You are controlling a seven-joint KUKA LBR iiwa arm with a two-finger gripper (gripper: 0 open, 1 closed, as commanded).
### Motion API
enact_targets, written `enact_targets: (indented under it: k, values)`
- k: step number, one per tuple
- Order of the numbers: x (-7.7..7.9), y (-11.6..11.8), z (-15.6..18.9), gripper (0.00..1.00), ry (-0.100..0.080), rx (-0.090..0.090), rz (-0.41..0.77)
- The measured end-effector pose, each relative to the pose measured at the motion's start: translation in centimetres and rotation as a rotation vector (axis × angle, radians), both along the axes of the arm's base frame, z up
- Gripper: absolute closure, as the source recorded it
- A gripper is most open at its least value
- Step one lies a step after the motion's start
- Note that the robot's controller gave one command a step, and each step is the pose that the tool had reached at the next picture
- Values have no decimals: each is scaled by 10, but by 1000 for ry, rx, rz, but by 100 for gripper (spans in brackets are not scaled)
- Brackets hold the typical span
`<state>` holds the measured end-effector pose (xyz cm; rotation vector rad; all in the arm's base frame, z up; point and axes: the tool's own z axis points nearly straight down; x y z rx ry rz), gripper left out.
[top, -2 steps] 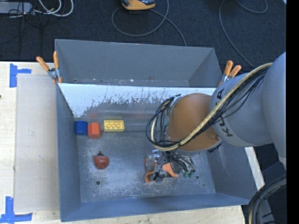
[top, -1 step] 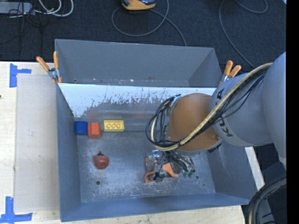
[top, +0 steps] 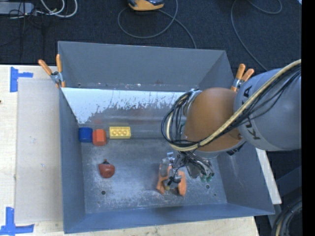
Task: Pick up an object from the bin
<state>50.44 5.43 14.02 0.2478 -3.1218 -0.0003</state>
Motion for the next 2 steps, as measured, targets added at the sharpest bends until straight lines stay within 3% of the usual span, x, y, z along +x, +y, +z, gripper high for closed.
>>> enact_targets:
  k: [1, 2]
  values:
    - [-3, 11, 53, 100, -5, 1, 19]
    - [17, -3, 169, 100, -1, 0, 6]
